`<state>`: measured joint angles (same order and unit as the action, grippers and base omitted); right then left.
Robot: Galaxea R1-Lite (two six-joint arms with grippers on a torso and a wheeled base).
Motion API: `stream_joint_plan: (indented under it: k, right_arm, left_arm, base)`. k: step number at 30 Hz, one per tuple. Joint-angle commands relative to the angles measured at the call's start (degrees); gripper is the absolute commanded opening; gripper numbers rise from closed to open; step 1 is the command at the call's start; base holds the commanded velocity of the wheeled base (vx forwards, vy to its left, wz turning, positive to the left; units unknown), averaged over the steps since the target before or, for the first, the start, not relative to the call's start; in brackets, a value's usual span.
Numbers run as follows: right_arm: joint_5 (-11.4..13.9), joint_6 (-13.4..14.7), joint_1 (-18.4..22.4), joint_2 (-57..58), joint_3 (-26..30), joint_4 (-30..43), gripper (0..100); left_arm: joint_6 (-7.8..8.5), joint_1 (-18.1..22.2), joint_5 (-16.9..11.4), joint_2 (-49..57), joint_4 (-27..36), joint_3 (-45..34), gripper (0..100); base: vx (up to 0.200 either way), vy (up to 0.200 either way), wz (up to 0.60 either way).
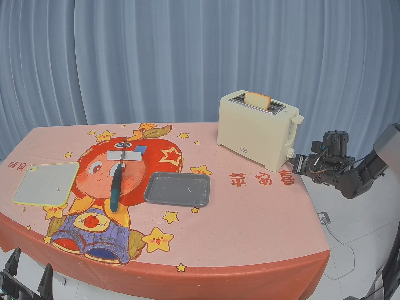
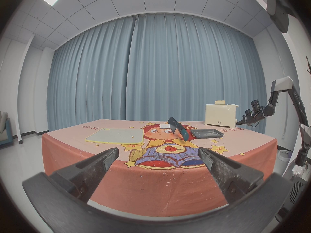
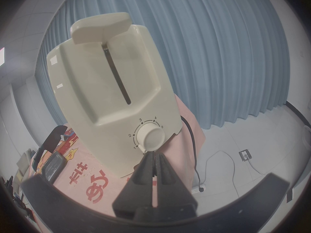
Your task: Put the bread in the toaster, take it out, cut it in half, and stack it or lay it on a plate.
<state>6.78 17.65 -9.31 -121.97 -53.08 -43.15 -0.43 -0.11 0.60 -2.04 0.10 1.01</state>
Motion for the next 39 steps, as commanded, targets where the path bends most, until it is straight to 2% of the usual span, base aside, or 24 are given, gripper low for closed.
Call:
stream_joint_plan:
  k: [1, 18, 23, 27, 29, 31, 34, 39]
  right_arm:
    - [-0.10, 0.01, -0.09, 0.50, 0.08, -0.09, 0]
    - [-0.10, 0.01, -0.88, 2.00, 0.87, -0.09, 0]
    - [-0.54, -0.07, -4.57, 4.46, 4.91, -0.09, 0]
    - [-3.35, -0.78, -7.65, 10.96, 8.17, -0.09, 0]
    - [-3.44, -0.78, -8.18, 12.81, 8.69, 0.00, 0]
    - [-3.53, -0.86, -9.67, 20.80, 10.71, 0.18, 0]
    - [-3.35, -1.39, -9.67, 25.02, 10.80, 0.00, 0]
    - [-2.65, -7.54, -3.69, 26.69, 9.04, -2.11, 0]
  left_arm:
    - [-0.01, 0.02, 0.02, 0.01, -0.01, -1.01, 100]
    - [-0.01, 0.02, 0.02, 0.01, -0.01, -1.01, 100]
    - [-0.01, 0.02, 0.02, 0.01, -0.01, -1.01, 100]
    - [-0.01, 0.02, 0.02, 0.01, -0.01, -1.01, 100]
    - [-0.01, 0.02, 0.02, 0.01, -0.01, -1.01, 100]
    - [-0.01, 0.02, 0.02, 0.01, -0.01, -1.01, 100]
    - [-0.01, 0.02, 0.02, 0.01, -0.01, -1.01, 100]
    - [-0.01, 0.02, 0.02, 0.01, -0.01, -1.01, 100]
  base:
    - [0.000, 0.000, 0.00]
    - [0.000, 0.000, 0.00]
    - [0.000, 0.000, 0.00]
    - [0.000, 0.000, 0.00]
    - [0.000, 0.000, 0.00]
    - [0.000, 0.000, 0.00]
    - [0.000, 0.000, 0.00]
    - [0.000, 0.000, 0.00]
